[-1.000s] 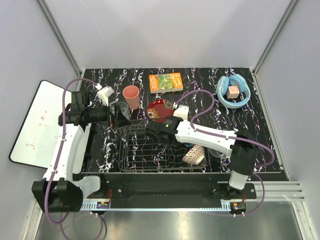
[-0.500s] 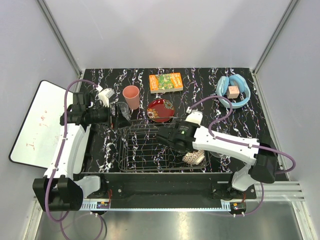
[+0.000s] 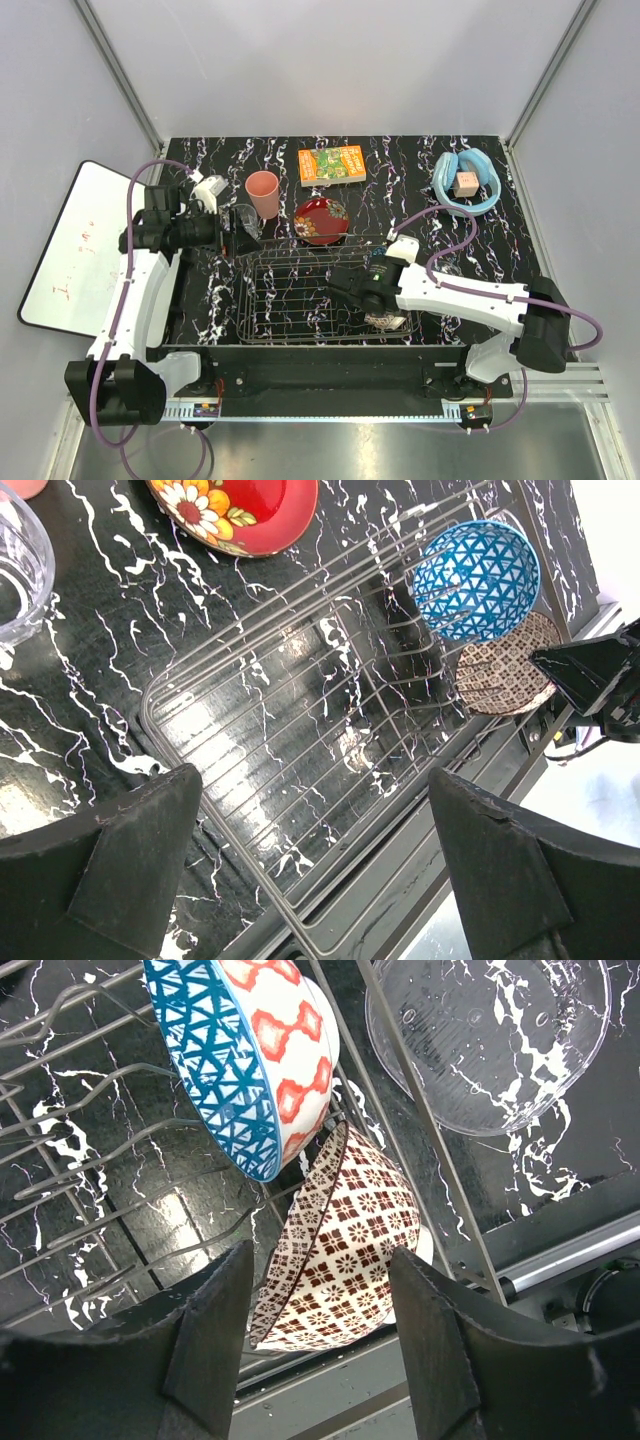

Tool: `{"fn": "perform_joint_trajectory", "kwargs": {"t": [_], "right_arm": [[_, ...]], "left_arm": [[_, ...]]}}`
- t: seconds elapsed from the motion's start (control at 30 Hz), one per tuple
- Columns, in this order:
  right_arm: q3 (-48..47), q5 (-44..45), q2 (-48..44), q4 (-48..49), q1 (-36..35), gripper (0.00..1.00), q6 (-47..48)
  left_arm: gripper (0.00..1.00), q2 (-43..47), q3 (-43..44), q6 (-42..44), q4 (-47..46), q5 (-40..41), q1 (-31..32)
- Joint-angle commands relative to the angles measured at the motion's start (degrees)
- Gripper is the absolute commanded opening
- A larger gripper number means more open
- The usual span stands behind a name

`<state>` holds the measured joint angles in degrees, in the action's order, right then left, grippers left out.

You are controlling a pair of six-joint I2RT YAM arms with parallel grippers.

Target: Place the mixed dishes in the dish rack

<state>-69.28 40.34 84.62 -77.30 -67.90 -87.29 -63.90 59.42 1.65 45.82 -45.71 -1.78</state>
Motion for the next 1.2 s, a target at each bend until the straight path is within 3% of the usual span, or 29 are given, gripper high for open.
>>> {"fn": "perform_joint_trajectory", "kwargs": {"t": [0.0, 0.1, 0.47, 0.57, 0.67, 0.77, 0.8, 0.9, 0.97, 1.17], "right_arm": [[0.3, -0.1, 1.0, -15.6, -0.6, 0.62, -1.9], [1.2, -0.6, 2.0, -15.7, -0.6, 0.58, -2.2], [1.7, 0.4, 0.5, -15.7, -0.7, 0.13, -0.1], [0.3, 1.1, 1.7, -15.7, -0.6, 0.06, 1.6], [-0.8, 0.6, 3.1, -15.7, -0.7, 0.06, 3.3], [-1.7, -0.3, 3.4, -15.7, -0.7, 0.22, 5.4], [-2.0, -0.7, 2.7, -15.6, -0.7, 0.34, 5.7], [-2.7, -2.1, 0.5, -15.8, -0.8, 0.52, 7.0], [-3.3, -3.3, -0.6, -15.7, -0.7, 0.53, 8.0], [-6.0, -7.9, -1.0, -15.6, -0.7, 0.41, 12.0]], "left_arm": [[0.99, 2.0, -0.3, -0.4, -2.8, 0.2, -0.3], [0.99, 2.2, -0.4, 0.0, -2.8, 0.3, -0.3], [0.99, 2.3, -1.0, 0.0, -3.4, 0.5, -0.3], [0.99, 2.5, -1.0, 0.1, -3.5, 0.7, -0.3], [0.99, 2.6, -0.9, 0.5, -3.6, 1.2, -0.3], [0.99, 2.8, -1.0, 0.7, -3.7, 1.2, -0.3], [0.99, 2.8, -1.0, 0.9, -3.8, 1.3, -0.3], [0.99, 2.7, -1.2, 1.2, -4.0, 1.5, -0.3], [0.99, 2.6, -1.6, 1.3, -4.2, 1.5, -0.3], [0.99, 3.1, -2.4, 1.3, -5.5, 1.8, -0.3]]}}
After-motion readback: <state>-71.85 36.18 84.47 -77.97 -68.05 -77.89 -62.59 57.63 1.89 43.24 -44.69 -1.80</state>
